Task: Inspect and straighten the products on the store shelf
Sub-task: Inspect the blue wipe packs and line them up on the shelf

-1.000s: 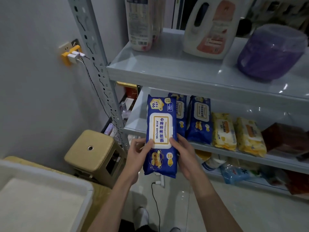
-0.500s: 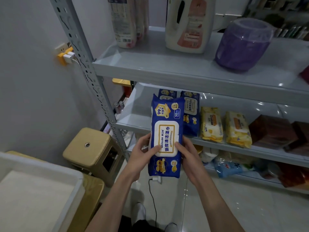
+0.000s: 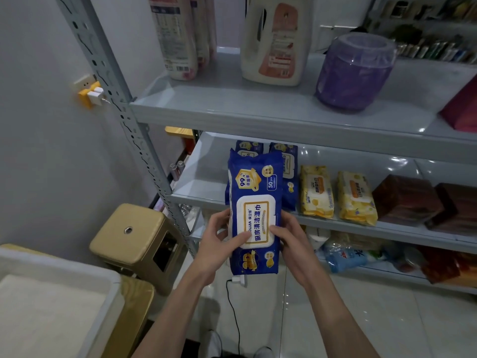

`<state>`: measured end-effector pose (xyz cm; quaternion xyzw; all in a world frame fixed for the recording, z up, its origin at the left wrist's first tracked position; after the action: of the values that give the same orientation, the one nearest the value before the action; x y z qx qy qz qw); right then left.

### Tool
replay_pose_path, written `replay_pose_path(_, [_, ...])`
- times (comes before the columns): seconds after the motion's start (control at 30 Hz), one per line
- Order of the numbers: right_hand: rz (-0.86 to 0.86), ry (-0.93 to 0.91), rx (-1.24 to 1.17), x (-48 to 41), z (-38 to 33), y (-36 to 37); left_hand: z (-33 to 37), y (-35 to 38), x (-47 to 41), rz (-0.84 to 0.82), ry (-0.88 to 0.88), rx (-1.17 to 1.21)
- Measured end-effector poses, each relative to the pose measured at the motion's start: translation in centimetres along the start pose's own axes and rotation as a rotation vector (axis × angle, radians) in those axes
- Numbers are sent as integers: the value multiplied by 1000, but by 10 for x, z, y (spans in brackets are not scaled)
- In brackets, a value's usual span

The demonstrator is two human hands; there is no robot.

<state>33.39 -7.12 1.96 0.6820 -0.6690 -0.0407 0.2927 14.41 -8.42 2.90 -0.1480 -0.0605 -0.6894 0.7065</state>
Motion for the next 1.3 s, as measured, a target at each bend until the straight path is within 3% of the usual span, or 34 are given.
replay_pose_path(0.53, [-8, -138, 190, 21, 7, 14, -6, -2, -7, -100, -115, 133])
replay_pose_path(1.3, [65, -83, -113, 12, -5, 25, 17, -18, -2, -227, -70, 160])
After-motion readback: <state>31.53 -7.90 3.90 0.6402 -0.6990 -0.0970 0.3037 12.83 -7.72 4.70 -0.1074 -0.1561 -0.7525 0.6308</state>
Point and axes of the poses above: each hand's wrist, its own x-axis away from the middle knuckle, its own y-axis out of the palm, z = x × y, the point moved 6 cm from there along -x, towards the middle knuckle, and after that the axes turned 12 degrees about -x, right-handed, at the moved point
